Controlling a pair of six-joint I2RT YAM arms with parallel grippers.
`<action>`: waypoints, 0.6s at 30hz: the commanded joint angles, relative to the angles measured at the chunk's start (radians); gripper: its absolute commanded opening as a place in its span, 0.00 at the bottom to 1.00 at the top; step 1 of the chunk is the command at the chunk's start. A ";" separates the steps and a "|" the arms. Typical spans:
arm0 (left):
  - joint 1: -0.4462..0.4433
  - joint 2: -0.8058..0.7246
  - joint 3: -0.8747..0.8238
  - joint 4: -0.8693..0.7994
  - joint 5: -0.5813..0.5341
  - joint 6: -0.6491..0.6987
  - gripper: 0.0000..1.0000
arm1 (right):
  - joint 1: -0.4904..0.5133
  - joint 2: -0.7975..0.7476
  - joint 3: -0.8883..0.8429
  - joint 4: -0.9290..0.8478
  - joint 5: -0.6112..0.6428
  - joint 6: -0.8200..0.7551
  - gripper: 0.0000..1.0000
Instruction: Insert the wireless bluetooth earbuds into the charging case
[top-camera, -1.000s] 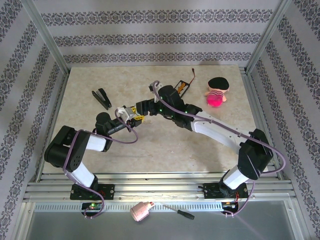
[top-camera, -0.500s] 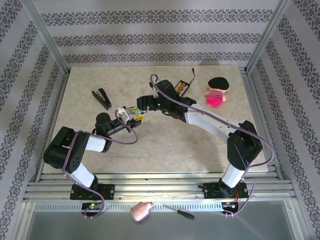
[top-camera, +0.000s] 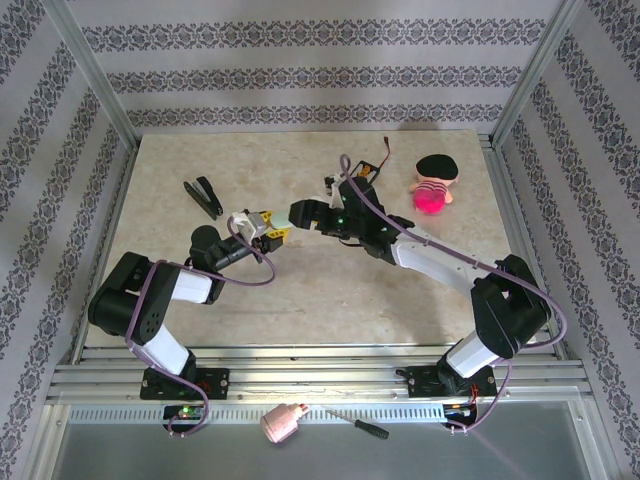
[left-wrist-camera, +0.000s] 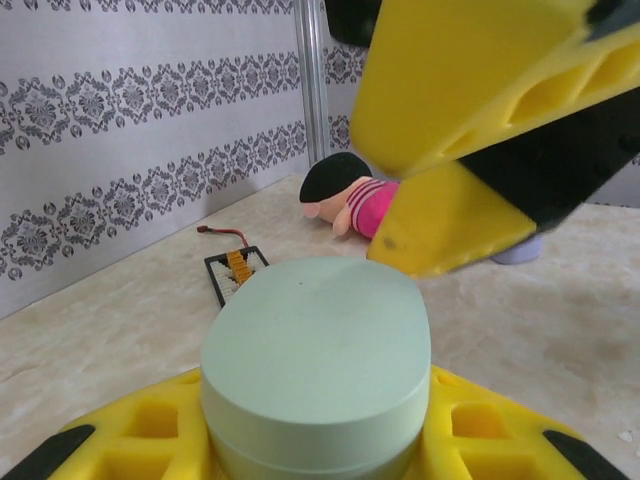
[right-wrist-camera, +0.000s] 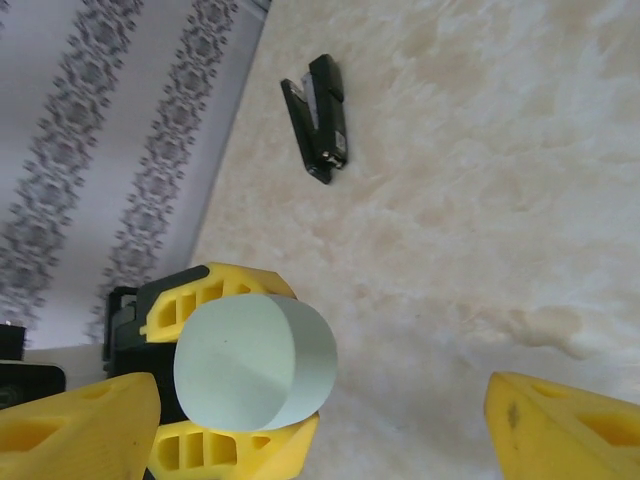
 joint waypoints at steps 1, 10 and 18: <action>-0.008 0.022 0.050 0.090 0.049 -0.079 0.17 | -0.019 -0.013 -0.059 0.192 -0.125 0.192 0.84; -0.043 0.063 0.106 0.099 0.083 -0.121 0.17 | -0.040 0.052 -0.145 0.465 -0.196 0.403 0.65; -0.055 0.057 0.110 0.098 0.102 -0.132 0.17 | -0.058 0.093 -0.158 0.562 -0.215 0.465 0.44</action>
